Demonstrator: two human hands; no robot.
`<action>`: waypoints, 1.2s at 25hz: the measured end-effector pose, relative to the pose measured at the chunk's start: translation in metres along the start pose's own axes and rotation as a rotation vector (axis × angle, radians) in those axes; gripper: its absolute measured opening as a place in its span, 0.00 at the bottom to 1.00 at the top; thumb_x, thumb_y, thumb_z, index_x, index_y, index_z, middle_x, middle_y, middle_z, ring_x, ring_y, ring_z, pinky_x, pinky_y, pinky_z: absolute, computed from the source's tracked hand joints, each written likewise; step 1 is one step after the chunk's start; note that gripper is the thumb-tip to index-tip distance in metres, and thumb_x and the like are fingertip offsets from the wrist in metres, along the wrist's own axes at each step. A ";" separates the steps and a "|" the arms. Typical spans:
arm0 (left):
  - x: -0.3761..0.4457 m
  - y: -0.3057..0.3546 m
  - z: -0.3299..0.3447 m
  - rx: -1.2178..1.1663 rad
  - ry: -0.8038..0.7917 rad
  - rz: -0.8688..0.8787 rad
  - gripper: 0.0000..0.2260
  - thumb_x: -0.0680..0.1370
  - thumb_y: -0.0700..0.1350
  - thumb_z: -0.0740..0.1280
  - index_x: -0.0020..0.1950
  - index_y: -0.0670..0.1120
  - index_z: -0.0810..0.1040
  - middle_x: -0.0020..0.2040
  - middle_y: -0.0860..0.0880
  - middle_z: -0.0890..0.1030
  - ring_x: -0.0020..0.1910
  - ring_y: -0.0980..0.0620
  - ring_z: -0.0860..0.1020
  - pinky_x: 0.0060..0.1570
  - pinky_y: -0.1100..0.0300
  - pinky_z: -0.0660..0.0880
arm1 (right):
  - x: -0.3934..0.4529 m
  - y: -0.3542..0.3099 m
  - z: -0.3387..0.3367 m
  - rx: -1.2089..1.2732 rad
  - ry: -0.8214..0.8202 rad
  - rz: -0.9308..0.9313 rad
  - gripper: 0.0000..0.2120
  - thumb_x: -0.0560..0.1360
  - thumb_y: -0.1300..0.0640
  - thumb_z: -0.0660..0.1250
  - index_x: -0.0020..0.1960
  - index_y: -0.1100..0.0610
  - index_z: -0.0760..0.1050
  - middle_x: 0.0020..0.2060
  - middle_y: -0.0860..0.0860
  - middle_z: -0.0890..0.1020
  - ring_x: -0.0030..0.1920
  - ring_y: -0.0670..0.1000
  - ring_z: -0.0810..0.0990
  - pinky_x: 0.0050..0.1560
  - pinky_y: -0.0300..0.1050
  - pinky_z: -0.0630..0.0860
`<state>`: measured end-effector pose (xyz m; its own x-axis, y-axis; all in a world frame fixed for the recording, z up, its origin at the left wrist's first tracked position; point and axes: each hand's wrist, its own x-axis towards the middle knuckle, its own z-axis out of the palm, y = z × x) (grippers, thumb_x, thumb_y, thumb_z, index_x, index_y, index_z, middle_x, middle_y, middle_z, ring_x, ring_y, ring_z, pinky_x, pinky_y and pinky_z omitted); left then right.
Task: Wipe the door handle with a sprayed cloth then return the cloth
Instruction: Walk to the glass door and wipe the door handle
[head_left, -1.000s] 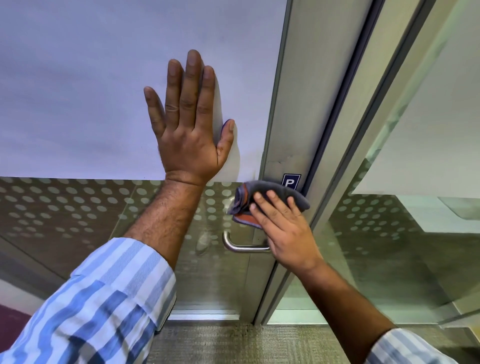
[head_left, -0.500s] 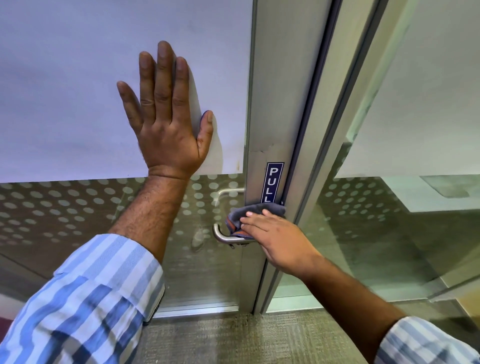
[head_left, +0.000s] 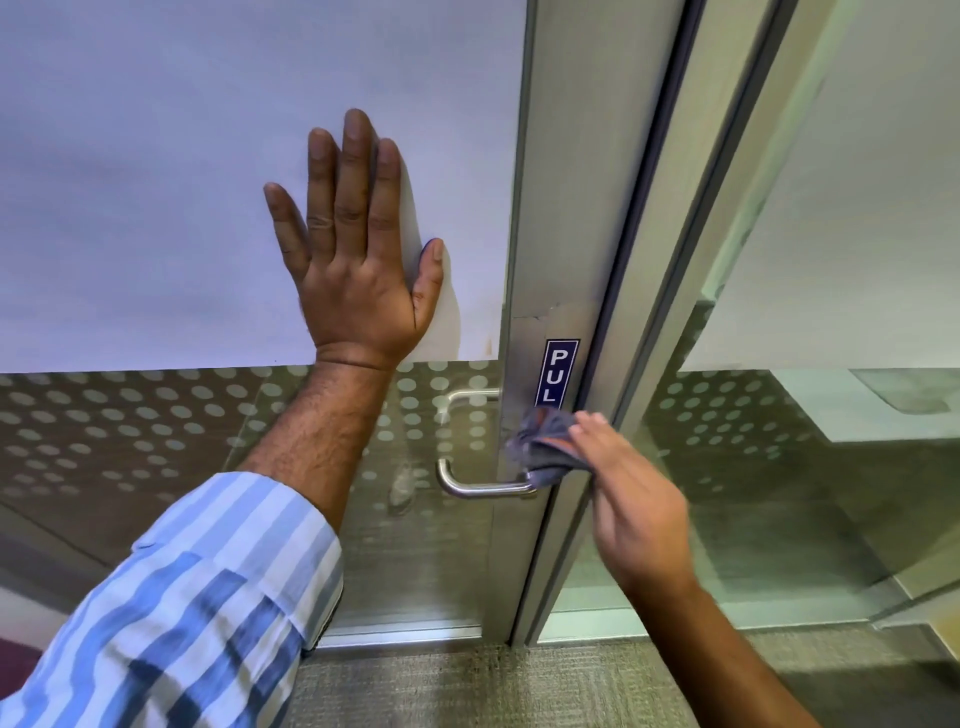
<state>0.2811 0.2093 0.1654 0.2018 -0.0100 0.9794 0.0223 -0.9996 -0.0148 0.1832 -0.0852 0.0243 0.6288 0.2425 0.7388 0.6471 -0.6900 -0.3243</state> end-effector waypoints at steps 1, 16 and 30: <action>0.000 0.000 0.000 0.002 0.004 -0.002 0.32 0.86 0.59 0.59 0.85 0.43 0.61 0.83 0.38 0.65 0.83 0.35 0.60 0.82 0.35 0.47 | 0.000 0.002 -0.003 0.095 0.151 0.086 0.28 0.76 0.76 0.63 0.75 0.63 0.77 0.72 0.58 0.81 0.72 0.59 0.81 0.68 0.66 0.80; 0.000 0.000 -0.001 0.005 0.019 0.007 0.31 0.86 0.59 0.58 0.85 0.44 0.60 0.83 0.38 0.65 0.83 0.35 0.60 0.84 0.42 0.39 | 0.035 -0.036 0.081 -0.214 -0.032 0.079 0.35 0.80 0.66 0.65 0.84 0.54 0.61 0.86 0.47 0.48 0.87 0.51 0.42 0.87 0.56 0.40; 0.002 0.001 -0.002 -0.005 0.005 -0.023 0.33 0.84 0.59 0.63 0.84 0.44 0.62 0.82 0.38 0.68 0.82 0.37 0.61 0.83 0.38 0.45 | -0.029 -0.042 0.003 0.440 0.282 0.667 0.17 0.87 0.59 0.58 0.73 0.57 0.78 0.62 0.36 0.85 0.62 0.37 0.83 0.64 0.35 0.79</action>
<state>0.2798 0.2078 0.1679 0.1969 0.0132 0.9803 0.0218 -0.9997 0.0090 0.1391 -0.0606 0.0146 0.8450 -0.3410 0.4119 0.3242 -0.2859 -0.9017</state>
